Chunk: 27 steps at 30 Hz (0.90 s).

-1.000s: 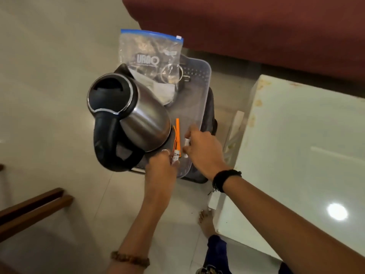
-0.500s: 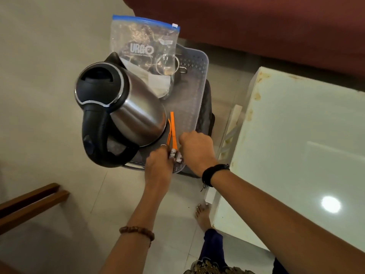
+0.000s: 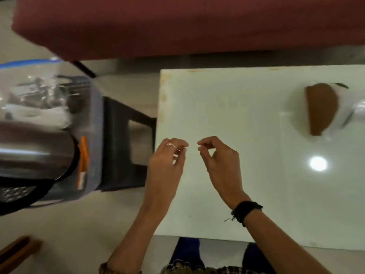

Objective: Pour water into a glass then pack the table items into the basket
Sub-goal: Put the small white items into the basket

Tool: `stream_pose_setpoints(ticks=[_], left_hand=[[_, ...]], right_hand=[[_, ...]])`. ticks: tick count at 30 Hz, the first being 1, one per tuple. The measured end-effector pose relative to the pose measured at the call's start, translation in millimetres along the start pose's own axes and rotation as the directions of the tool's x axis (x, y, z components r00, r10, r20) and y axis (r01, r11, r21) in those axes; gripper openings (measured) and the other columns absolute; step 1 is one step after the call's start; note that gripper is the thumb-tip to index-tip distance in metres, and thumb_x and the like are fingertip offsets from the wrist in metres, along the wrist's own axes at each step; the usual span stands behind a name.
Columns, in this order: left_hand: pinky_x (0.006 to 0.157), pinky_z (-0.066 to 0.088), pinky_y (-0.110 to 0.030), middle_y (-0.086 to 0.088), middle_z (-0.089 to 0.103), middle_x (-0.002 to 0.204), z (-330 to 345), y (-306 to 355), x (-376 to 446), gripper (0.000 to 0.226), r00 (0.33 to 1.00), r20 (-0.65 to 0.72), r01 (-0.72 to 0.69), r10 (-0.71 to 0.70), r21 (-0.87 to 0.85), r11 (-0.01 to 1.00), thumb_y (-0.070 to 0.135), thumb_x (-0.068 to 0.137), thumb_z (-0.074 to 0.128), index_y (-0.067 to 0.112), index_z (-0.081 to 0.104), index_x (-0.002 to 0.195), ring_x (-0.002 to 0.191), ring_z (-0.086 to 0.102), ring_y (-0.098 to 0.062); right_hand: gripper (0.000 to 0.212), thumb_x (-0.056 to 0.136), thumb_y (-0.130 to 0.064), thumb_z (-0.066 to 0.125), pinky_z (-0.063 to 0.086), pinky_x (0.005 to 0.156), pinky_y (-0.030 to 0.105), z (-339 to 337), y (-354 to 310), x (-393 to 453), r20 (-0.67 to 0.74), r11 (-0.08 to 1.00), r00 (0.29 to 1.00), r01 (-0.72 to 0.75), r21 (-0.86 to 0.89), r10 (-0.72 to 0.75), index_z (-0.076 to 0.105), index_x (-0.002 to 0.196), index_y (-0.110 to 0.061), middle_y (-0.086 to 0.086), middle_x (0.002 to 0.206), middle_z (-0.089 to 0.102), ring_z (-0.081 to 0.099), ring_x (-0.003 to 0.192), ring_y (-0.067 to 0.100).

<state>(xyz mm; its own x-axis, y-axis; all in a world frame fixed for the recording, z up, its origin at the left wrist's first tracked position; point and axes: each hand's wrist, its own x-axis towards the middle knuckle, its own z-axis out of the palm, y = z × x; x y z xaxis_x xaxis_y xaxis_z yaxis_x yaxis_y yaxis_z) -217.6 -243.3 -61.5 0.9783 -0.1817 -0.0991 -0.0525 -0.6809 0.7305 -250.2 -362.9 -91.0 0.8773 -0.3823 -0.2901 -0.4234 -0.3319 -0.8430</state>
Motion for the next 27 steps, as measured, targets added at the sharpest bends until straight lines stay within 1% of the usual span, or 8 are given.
stream_pose_setpoints(ticks=[3,7,10,13,16,21,24,27], left_hand=[[0.072,0.043,-0.002,0.013,0.060,0.091,80.0,66.2,-0.1,0.013,0.986,0.157,-0.055,0.065,-0.066,0.996,0.010,0.089,0.057,0.017,0.066,0.094,0.078,0.058,0.003],[0.066,0.042,-0.004,0.012,0.063,0.089,186.7,146.0,-16.6,0.014,0.933,0.340,-0.064,0.116,-0.161,0.985,0.010,0.089,0.056,0.021,0.064,0.090,0.075,0.059,0.000],[0.066,0.042,-0.004,0.011,0.065,0.086,255.8,189.8,-27.8,0.015,0.900,0.419,-0.041,0.119,-0.191,0.981,0.010,0.088,0.057,0.024,0.062,0.086,0.076,0.060,0.001],[0.066,0.041,-0.002,0.009,0.065,0.086,317.8,227.0,-29.4,0.017,0.878,0.463,-0.031,0.119,-0.193,0.981,0.008,0.088,0.056,0.024,0.061,0.084,0.075,0.059,0.002],[0.068,0.041,-0.005,0.002,0.065,0.094,353.9,237.1,-14.1,0.013,0.864,0.489,-0.063,0.122,-0.137,0.989,0.007,0.087,0.055,0.016,0.062,0.091,0.078,0.059,-0.004],[0.078,0.043,-0.022,-0.001,0.061,0.109,426.1,265.5,3.3,0.020,0.791,0.594,-0.222,0.147,0.055,0.973,0.013,0.087,0.058,0.016,0.059,0.107,0.089,0.057,-0.012],[0.080,0.046,-0.032,-0.001,0.055,0.114,453.4,275.4,6.1,0.027,0.763,0.622,-0.325,0.173,0.139,0.935,0.022,0.088,0.059,0.019,0.054,0.115,0.093,0.059,-0.019],[0.075,0.041,-0.030,-0.004,0.051,0.117,475.1,282.9,0.6,0.036,0.743,0.646,-0.380,0.177,0.189,0.906,0.021,0.086,0.063,0.018,0.051,0.119,0.099,0.058,-0.023]], right_hand=[[0.008,0.091,-0.020,0.056,0.038,0.058,0.021,-86.2,49.4,0.9,-0.158,0.996,0.983,-0.091,-0.004,0.089,0.062,0.092,-0.025,-0.013,0.088,0.067,0.048,0.050,0.001],[0.009,0.090,-0.017,0.057,0.045,0.057,0.029,-197.9,116.3,-3.9,-0.326,0.971,0.917,-0.239,0.012,0.230,0.062,0.091,-0.025,-0.012,0.087,0.067,0.053,0.049,0.013],[0.009,0.091,-0.018,0.056,0.052,0.059,0.039,-266.2,160.2,-4.2,-0.380,0.954,0.881,-0.301,0.014,0.284,0.062,0.092,-0.024,-0.011,0.090,0.068,0.057,0.051,0.025],[0.010,0.091,-0.018,0.055,0.054,0.064,0.039,-325.5,199.4,1.4,-0.419,0.935,0.845,-0.354,0.025,0.331,0.063,0.094,-0.023,-0.005,0.094,0.069,0.061,0.058,0.021],[0.013,0.091,-0.016,0.053,0.055,0.069,0.042,-351.9,219.6,15.9,-0.406,0.924,0.842,-0.382,0.017,0.355,0.064,0.098,-0.019,0.000,0.097,0.070,0.065,0.070,0.023],[0.017,0.092,-0.014,0.049,0.055,0.076,0.046,-398.4,265.6,36.5,-0.408,0.901,0.813,-0.429,0.063,0.416,0.062,0.104,-0.015,0.007,0.101,0.068,0.066,0.082,0.027],[0.017,0.092,-0.015,0.049,0.054,0.072,0.038,-409.5,282.4,37.9,-0.442,0.896,0.792,-0.437,0.074,0.422,0.062,0.103,-0.016,0.004,0.097,0.069,0.066,0.079,0.025],[0.016,0.091,-0.018,0.050,0.042,0.061,0.026,-421.8,295.7,30.5,-0.517,0.903,0.755,-0.420,0.088,0.402,0.062,0.102,-0.017,-0.002,0.094,0.069,0.061,0.072,0.018]])
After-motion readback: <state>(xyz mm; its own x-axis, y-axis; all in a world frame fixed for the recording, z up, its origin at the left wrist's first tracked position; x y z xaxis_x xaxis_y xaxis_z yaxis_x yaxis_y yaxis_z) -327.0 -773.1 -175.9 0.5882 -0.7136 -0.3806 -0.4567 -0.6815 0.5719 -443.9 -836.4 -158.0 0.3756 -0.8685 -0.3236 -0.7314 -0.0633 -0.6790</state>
